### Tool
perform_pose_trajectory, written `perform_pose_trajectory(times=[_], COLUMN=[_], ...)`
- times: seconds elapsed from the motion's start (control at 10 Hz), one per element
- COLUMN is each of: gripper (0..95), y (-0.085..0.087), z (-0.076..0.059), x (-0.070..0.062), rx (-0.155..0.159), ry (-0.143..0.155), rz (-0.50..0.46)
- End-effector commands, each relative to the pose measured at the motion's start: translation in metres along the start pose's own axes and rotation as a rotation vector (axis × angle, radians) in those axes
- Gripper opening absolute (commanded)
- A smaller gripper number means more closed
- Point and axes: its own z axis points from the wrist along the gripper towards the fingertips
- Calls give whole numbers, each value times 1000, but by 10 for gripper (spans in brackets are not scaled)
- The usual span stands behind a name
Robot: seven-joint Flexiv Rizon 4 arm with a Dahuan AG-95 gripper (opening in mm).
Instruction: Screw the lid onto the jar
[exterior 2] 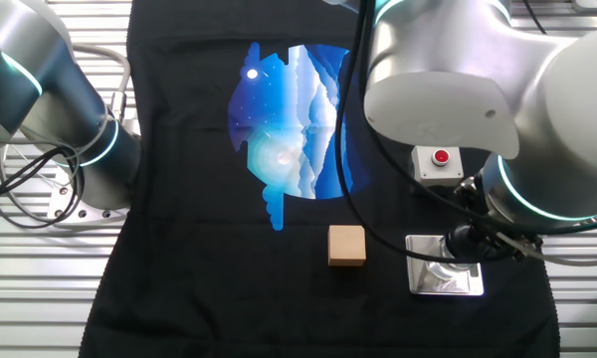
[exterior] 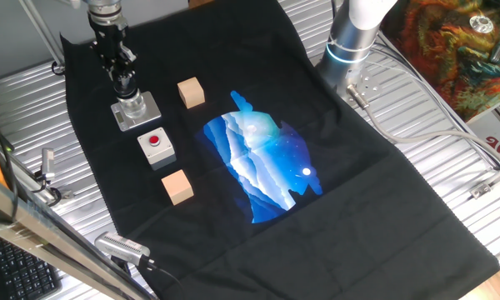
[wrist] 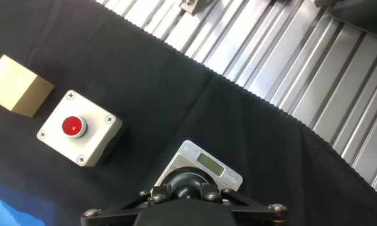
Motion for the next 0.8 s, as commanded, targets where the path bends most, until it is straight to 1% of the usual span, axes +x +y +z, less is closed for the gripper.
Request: perform_pose_trajectory(times=[0.1,0.3,0.5,0.6,0.7,0.8], gripper=[0,0,0,0,0,0], y=[0,0,0,0,0,0], z=[0,0,0,0,0,0], x=[0,0,0,0,0,0], rx=[6,10,17,17,28,46], ry=[-3,-7,1,-4,-19,-38], rz=[-17,-42,-60,-63,-86,-111])
